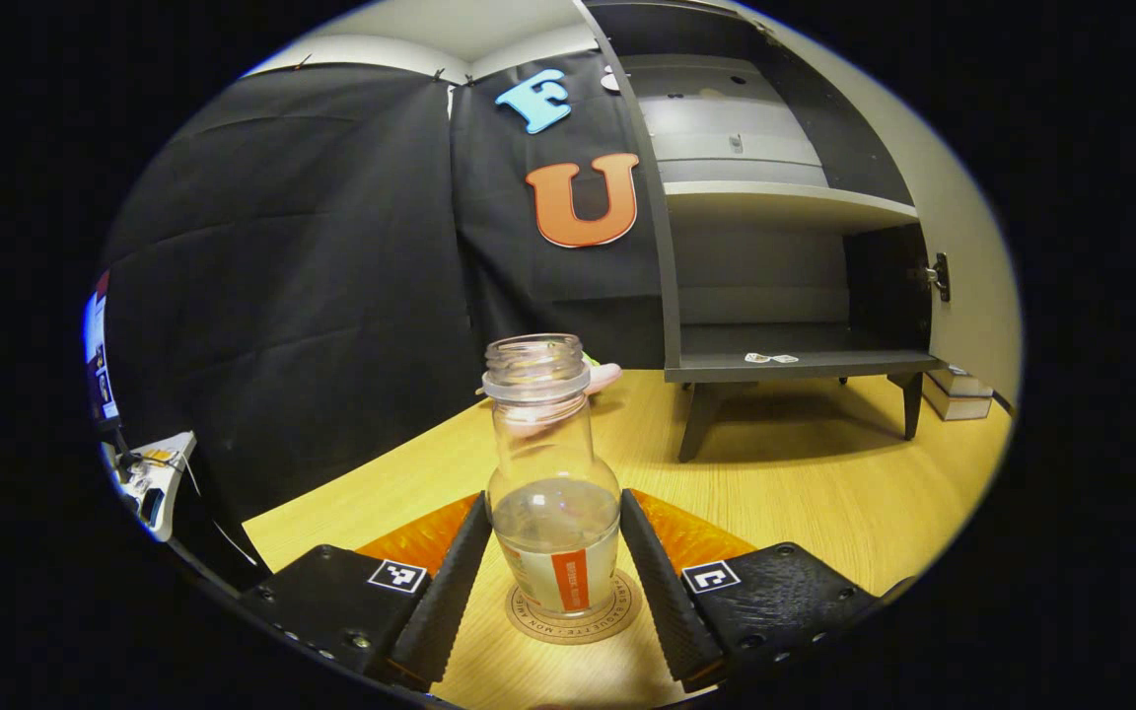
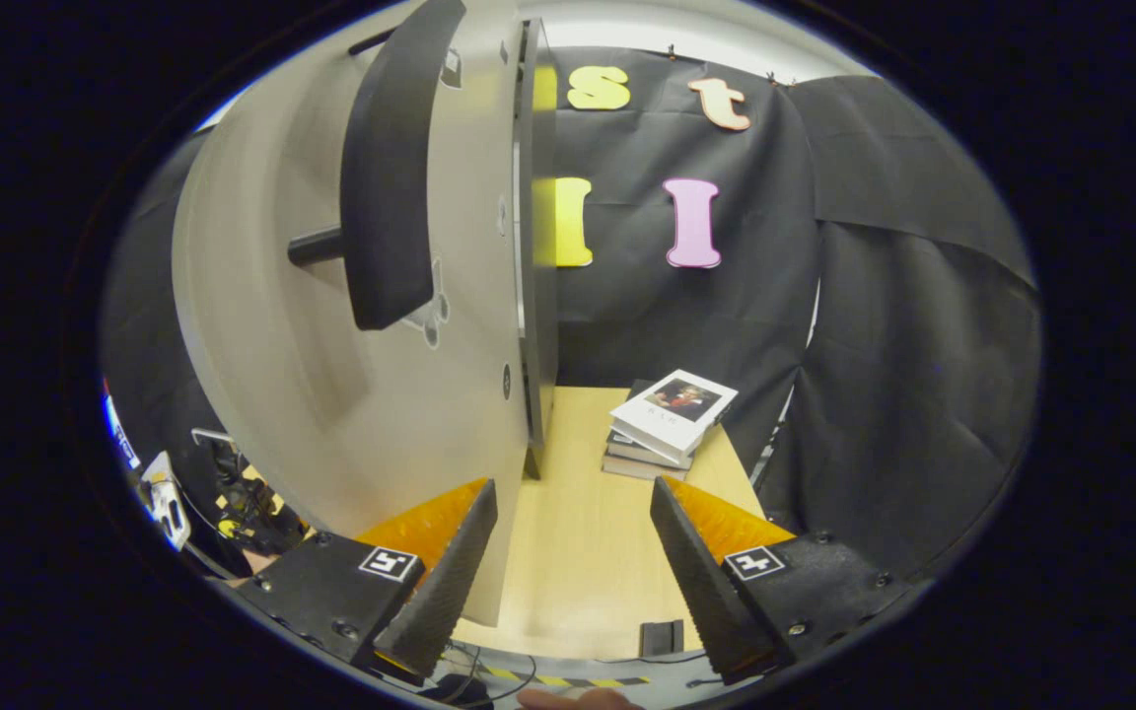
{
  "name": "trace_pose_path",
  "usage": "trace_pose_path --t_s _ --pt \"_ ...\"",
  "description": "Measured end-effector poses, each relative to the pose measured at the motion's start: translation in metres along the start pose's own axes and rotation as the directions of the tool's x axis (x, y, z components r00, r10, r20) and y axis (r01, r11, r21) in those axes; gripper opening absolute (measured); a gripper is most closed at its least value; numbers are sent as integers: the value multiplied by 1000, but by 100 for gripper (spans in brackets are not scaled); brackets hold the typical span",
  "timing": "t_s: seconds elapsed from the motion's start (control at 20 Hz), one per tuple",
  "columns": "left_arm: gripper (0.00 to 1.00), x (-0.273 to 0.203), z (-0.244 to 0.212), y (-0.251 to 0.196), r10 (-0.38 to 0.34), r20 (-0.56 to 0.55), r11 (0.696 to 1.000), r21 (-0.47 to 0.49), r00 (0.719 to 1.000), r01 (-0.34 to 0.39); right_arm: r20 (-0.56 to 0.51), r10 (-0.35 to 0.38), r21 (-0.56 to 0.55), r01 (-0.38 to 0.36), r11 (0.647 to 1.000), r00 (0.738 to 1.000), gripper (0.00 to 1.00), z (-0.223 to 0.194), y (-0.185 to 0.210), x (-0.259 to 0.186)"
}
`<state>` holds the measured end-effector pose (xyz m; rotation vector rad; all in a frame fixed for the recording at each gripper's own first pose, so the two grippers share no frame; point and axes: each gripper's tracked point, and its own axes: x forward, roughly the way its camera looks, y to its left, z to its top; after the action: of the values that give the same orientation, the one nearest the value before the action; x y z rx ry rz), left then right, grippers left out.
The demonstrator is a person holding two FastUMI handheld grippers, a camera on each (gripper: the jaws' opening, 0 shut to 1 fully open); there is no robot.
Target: Open the cabinet door with the right hand, grasp the bottle in the cabinet with the left hand and place it on the coaster, then close the cabinet door with the right hand.
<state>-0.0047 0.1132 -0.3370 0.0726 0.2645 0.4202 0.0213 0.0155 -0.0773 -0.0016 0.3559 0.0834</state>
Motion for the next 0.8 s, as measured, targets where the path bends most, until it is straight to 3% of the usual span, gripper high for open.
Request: trace_pose_path --t_s 0.15,0.3,0.65,0.8 --pt "81 0 -2 -2 7 -10 1000 -5 1000 -7 4 -12 -14 12 1000 1000 96 1 -2 -1" --pt "95 0 -3 -4 3 -11 1000 -7 1000 -3 1 -10 -11 10 1000 1000 98 0 -1 0" --pt "97 -8 -1 0 18 -17 1000 -7 1000 -18 -11 -1 -14 0 1000 1000 98 -6 0 -2" --pt "97 -23 25 -5 -8 66 999 52 998 5 -35 10 -39 -11 999 999 98 -14 1 -4"
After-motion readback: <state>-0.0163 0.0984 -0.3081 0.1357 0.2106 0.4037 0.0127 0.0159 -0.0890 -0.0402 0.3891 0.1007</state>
